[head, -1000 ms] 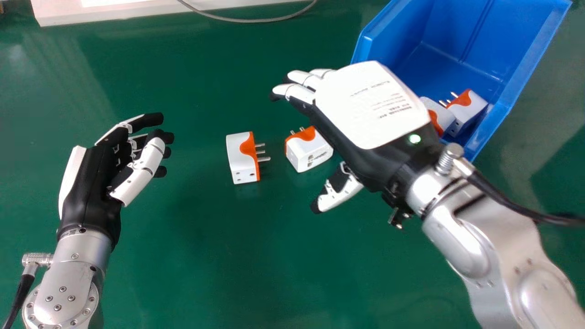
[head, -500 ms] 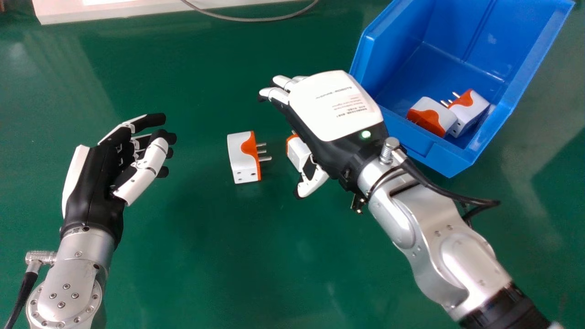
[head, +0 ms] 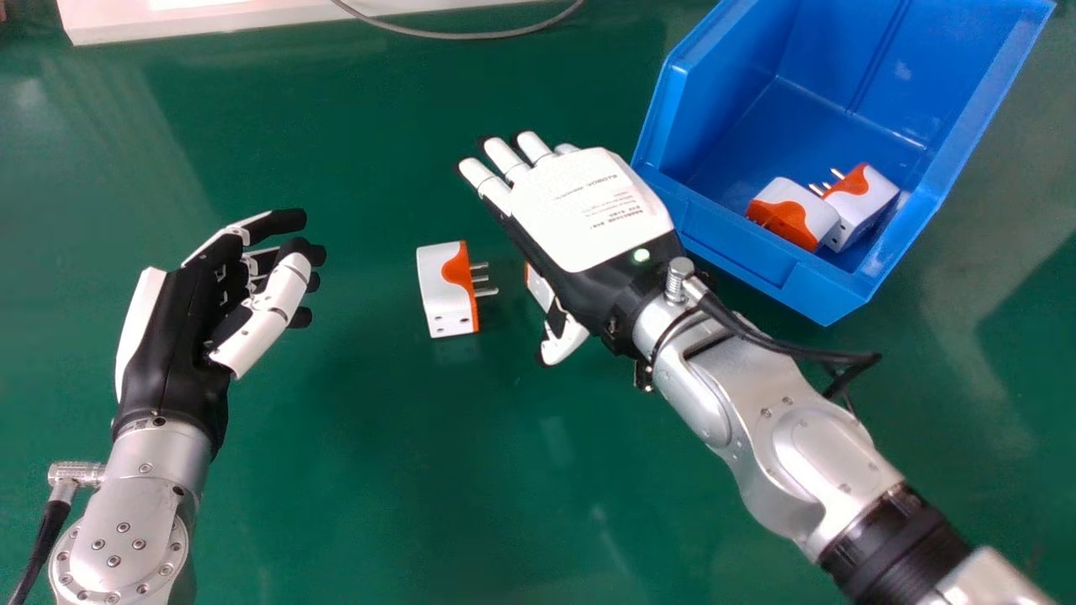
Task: Pick all objects and put in blue box
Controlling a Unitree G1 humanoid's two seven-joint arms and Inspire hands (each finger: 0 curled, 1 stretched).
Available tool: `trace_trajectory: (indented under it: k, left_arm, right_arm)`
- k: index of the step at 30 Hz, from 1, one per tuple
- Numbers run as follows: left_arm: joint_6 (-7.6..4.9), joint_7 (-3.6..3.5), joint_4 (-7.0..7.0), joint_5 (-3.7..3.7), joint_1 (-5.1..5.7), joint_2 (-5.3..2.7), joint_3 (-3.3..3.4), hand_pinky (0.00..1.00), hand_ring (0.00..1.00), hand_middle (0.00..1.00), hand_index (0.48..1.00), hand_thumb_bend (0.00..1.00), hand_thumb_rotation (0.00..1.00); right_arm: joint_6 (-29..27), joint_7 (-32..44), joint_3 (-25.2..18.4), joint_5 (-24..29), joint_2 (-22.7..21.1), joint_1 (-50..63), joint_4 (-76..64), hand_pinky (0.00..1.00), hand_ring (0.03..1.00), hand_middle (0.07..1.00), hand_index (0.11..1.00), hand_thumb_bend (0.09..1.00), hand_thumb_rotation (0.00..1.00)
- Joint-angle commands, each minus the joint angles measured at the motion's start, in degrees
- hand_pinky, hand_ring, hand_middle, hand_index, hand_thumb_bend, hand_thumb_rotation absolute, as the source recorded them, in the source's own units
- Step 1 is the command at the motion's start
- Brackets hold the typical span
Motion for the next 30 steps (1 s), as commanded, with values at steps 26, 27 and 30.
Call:
trace_trajectory:
  k: [26, 27, 30]
  left_arm:
    - [0.06, 0.42, -3.38, 0.23, 1.19, -0.16, -0.50, 0.62, 0.71, 0.71, 0.770, 0.25, 0.50]
    - [0.12, 0.40, -3.55, 0.19, 1.29, -0.18, -0.49, 0.62, 0.71, 0.71, 0.770, 0.25, 0.50]
    - [0.47, 0.42, -4.42, 0.14, 1.68, -0.32, -0.55, 0.62, 0.71, 0.71, 0.770, 0.25, 0.50]
  right_arm:
    - [-4.9, -1.0, 6.6, 0.8, 0.0, -13.6, 19.3, 1.00, 1.000, 1.000, 1.000, 0.259, 0.00]
    - [-4.8, -1.0, 6.7, 0.8, 0.0, -13.8, 19.7, 1.00, 1.000, 1.000, 1.000, 0.259, 0.00]
    - [-4.4, -0.1, 6.7, 1.2, 0.3, -14.3, 20.8, 1.00, 1.000, 1.000, 1.000, 0.252, 0.00]
